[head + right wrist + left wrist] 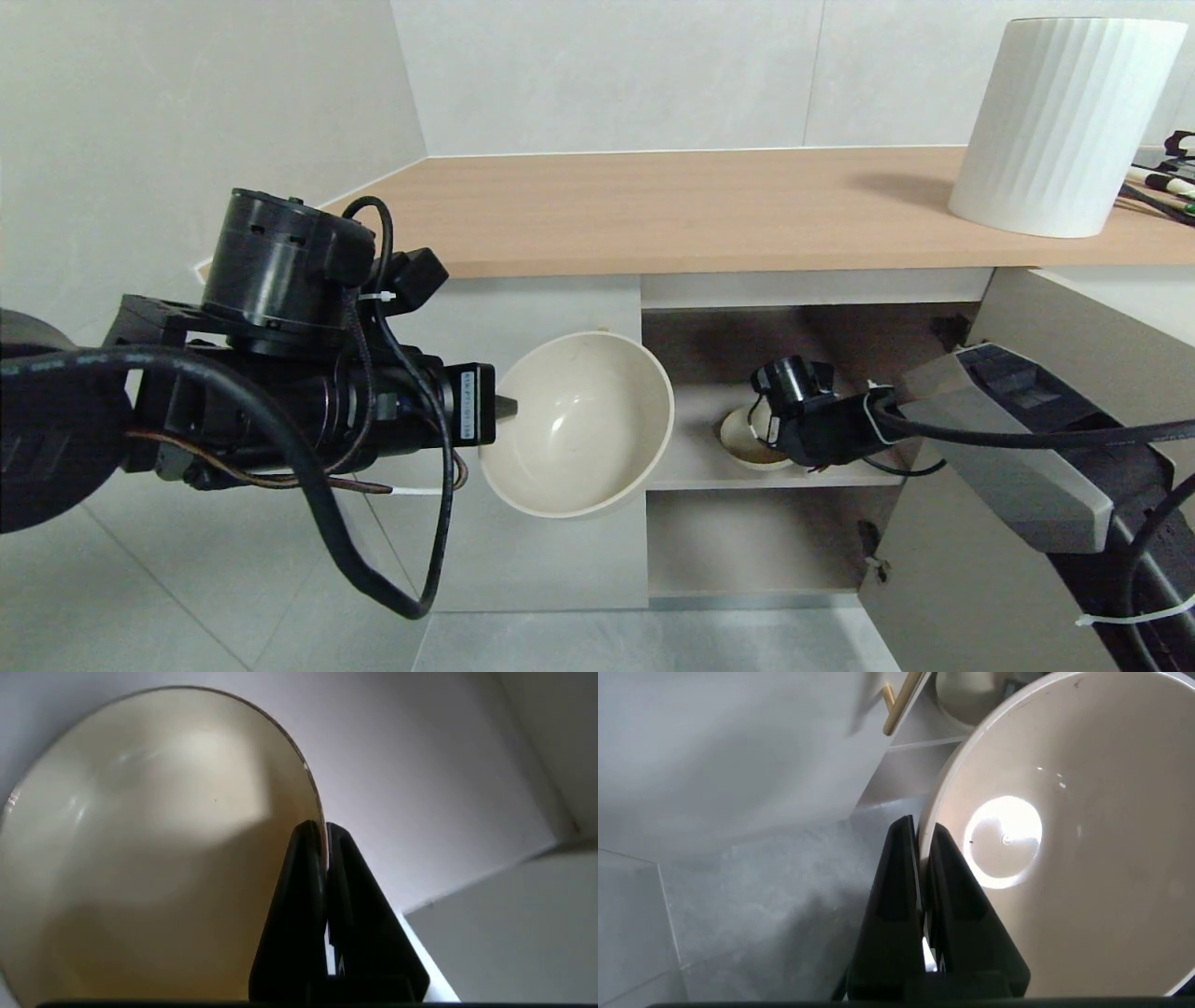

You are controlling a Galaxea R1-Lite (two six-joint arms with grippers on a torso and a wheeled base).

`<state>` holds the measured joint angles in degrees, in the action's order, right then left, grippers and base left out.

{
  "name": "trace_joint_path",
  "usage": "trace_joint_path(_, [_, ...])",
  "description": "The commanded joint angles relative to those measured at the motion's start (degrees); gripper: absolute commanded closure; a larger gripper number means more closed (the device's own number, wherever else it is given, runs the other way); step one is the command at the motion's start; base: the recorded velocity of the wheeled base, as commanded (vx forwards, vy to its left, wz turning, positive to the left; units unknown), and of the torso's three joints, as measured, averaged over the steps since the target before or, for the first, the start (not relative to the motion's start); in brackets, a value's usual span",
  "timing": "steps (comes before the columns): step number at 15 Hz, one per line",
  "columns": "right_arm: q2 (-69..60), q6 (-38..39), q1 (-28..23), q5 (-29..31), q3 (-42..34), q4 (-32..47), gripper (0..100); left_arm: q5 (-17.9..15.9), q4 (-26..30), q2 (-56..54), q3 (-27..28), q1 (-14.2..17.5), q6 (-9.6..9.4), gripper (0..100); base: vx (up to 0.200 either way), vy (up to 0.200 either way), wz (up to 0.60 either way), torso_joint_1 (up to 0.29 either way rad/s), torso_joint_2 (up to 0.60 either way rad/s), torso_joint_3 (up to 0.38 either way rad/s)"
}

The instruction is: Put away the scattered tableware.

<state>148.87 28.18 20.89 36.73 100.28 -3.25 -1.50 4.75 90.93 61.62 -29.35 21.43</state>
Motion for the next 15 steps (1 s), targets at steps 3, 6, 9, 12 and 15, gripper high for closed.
trace_joint_path(3, [1.95,0.03,-0.15,0.36,3.34,-0.08,100,0.01,-0.1,0.13,-0.01,0.0,0.01,100,0.0,0.0,0.0,0.0,0.0,0.0])
trace_joint_path(6, [2.74,0.12,-0.15,1.24,5.54,-0.08,0,0.01,-0.1,0.3,-0.01,0.0,0.01,100,0.0,0.0,0.0,0.0,0.0,0.0])
trace_joint_path(9, [0.72,2.58,-0.24,1.33,5.1,0.18,0,-0.08,-0.1,0.56,-0.01,0.0,0.01,100,0.0,0.0,0.0,0.0,0.0,0.0])
trace_joint_path(12, [-13.7,5.57,1.87,-3.6,-9.4,2.11,0,-0.08,-0.01,2.41,-0.28,-0.7,-0.34,100,0.0,0.0,0.0,0.0,0.0,0.0])
trace_joint_path(15, [-32.15,4.77,5.56,-13.62,-24.43,2.2,0,0.18,-0.01,4.34,-1.86,-3.69,-4.38,100,0.0,0.0,0.0,0.0,0.0,0.0])
